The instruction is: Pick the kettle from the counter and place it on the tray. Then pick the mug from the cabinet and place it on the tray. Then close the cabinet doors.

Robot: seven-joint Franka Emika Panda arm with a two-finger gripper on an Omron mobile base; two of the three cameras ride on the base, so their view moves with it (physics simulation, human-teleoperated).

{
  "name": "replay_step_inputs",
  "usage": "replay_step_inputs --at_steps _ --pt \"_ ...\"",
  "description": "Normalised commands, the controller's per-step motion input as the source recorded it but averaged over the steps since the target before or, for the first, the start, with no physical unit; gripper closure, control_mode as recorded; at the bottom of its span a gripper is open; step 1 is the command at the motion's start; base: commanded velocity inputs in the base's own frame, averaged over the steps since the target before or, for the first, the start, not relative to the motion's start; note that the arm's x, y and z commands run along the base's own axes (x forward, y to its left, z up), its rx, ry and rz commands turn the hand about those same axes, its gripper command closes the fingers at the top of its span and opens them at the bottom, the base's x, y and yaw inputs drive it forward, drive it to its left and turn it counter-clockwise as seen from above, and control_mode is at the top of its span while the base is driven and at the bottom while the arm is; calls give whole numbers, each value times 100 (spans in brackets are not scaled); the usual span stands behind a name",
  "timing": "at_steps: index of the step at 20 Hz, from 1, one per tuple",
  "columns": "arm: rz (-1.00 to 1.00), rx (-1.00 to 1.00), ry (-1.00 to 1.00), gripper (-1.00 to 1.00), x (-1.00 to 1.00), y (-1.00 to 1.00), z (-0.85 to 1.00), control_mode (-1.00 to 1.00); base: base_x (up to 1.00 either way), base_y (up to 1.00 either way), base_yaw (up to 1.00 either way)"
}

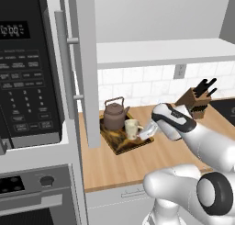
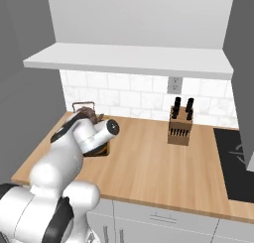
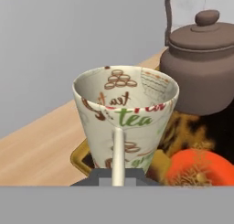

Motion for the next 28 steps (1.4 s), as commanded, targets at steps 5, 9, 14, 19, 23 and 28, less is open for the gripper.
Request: replay_step_inputs --at_steps 5,9,14,19,23,28 --pt "7 -1 0 100 14 0 -11 -100 0 0 0" --pt "8 -7 4 100 9 0 -16 -100 0 0 0" --pt "7 -7 0 100 0 0 -21 -100 0 0 0" --pt "2 -1 -6 100 1 0 -18 -100 0 0 0" --pt "1 0 -9 100 0 8 -29 -100 0 0 0" --pt "1 0 -10 100 15 8 -20 -100 0 0 0"
